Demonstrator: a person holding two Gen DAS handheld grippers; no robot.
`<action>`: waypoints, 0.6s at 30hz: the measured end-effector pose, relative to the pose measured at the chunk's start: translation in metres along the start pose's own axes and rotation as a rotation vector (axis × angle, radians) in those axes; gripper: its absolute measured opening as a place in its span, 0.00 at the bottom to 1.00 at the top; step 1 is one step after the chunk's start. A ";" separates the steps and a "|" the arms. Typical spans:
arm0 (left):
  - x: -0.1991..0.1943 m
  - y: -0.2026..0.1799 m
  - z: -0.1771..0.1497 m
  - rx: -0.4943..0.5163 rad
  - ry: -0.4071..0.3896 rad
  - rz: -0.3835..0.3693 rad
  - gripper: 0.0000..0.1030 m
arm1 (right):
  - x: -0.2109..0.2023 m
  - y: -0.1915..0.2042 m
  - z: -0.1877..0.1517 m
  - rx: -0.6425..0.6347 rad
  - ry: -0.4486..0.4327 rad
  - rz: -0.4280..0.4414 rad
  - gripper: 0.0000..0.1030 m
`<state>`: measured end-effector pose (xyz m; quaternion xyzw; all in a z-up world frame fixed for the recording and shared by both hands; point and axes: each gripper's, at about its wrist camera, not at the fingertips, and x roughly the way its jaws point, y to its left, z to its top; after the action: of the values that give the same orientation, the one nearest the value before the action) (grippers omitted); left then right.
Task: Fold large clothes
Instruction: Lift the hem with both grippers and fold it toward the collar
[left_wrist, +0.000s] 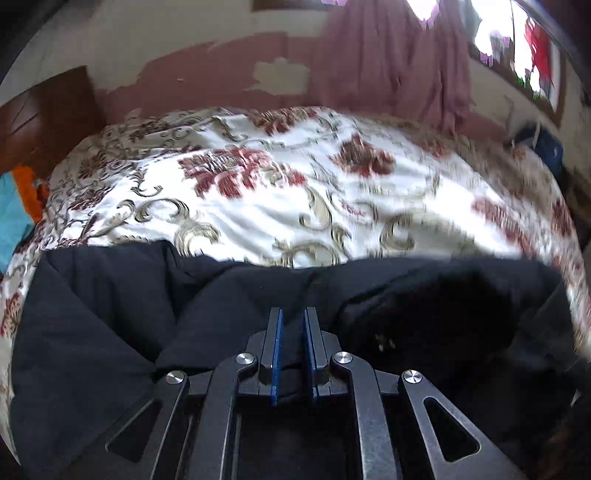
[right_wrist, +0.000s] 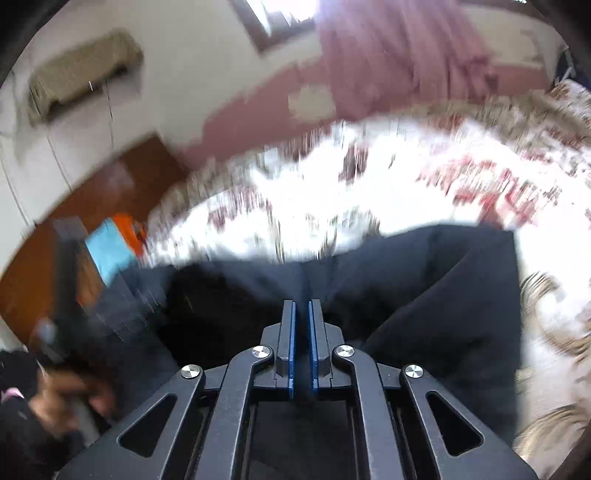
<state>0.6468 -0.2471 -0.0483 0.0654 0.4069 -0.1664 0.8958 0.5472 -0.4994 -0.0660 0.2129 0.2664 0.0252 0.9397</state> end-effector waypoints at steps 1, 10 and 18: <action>0.000 0.001 -0.004 0.005 -0.003 -0.004 0.10 | -0.009 -0.001 0.003 0.004 -0.052 0.011 0.22; 0.007 -0.008 -0.033 0.096 -0.001 0.017 0.05 | 0.013 0.001 0.010 0.053 -0.199 0.228 0.31; 0.002 -0.010 -0.042 0.122 -0.007 0.016 0.04 | 0.084 0.028 -0.019 -0.072 0.219 0.147 0.04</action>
<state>0.6144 -0.2462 -0.0771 0.1228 0.3924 -0.1838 0.8928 0.6117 -0.4529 -0.1100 0.1938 0.3500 0.1266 0.9077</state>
